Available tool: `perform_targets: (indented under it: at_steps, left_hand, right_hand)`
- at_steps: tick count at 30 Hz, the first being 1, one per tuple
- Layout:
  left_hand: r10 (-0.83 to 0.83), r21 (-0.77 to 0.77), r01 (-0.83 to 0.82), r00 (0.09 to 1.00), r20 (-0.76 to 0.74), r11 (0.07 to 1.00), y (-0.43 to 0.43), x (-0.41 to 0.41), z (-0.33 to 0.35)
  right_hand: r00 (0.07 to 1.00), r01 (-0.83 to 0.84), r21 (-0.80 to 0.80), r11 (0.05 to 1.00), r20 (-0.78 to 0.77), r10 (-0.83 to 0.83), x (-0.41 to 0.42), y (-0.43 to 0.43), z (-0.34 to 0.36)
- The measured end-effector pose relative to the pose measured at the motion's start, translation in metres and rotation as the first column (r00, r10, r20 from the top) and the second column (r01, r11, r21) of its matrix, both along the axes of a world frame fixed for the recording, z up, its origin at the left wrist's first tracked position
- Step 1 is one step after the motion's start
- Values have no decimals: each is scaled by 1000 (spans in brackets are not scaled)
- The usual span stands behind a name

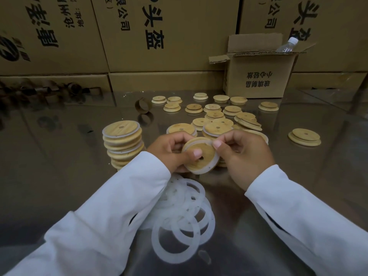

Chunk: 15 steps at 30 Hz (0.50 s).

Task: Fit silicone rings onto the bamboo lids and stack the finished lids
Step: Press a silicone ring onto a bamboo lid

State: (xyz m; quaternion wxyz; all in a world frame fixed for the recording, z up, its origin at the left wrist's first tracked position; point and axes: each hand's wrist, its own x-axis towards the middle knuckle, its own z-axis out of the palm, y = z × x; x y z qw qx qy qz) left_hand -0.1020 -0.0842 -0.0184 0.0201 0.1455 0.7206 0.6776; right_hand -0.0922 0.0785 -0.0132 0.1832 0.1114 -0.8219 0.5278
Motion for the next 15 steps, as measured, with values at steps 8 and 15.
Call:
perform_targets:
  at_steps: [8,15]
  left_hand:
    - [53,126,-57,998,35,990,9,1,-7]
    - [63,204,-83,993,100,976,10,-1,-4]
  right_hand:
    - [986,61,2,998,-157,-60,5,-3,-4]
    - [975,137,10,990,-178,-133,5,-6,-9]
